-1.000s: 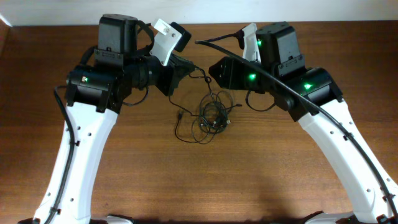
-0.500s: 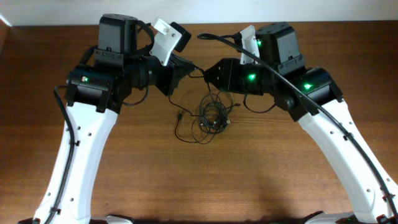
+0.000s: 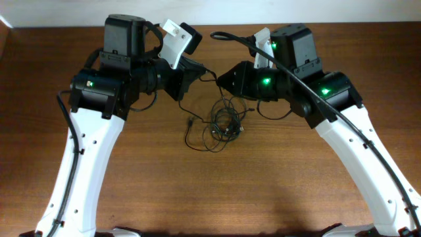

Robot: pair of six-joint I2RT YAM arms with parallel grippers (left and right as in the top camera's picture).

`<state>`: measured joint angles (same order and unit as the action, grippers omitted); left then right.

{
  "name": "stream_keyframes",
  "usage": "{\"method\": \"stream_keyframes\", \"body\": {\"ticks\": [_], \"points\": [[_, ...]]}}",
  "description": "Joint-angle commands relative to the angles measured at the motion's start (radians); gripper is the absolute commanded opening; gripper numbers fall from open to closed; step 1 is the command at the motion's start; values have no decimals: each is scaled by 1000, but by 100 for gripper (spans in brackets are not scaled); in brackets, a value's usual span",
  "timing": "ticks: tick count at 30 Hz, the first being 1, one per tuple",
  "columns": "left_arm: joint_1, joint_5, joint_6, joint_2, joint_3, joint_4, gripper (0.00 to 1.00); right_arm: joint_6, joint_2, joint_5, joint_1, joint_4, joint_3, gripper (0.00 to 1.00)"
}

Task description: Untangle cables

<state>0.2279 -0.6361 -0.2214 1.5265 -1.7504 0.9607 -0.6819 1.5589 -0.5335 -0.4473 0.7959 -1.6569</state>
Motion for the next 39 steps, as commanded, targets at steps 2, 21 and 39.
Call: {"method": "stream_keyframes", "body": {"ticks": [2, 21, 39], "points": [[-2, 7, -19, -7, -5, -2, 0, -8, 3, -13, 3, 0, -4, 11], [-90, 7, 128, -7, -5, -32, 0, -7, 3, 147, 4, 90, -4, 4], [-102, -53, 137, -7, -5, -27, 0, -7, 3, -3, 3, 14, -4, 31]]}}
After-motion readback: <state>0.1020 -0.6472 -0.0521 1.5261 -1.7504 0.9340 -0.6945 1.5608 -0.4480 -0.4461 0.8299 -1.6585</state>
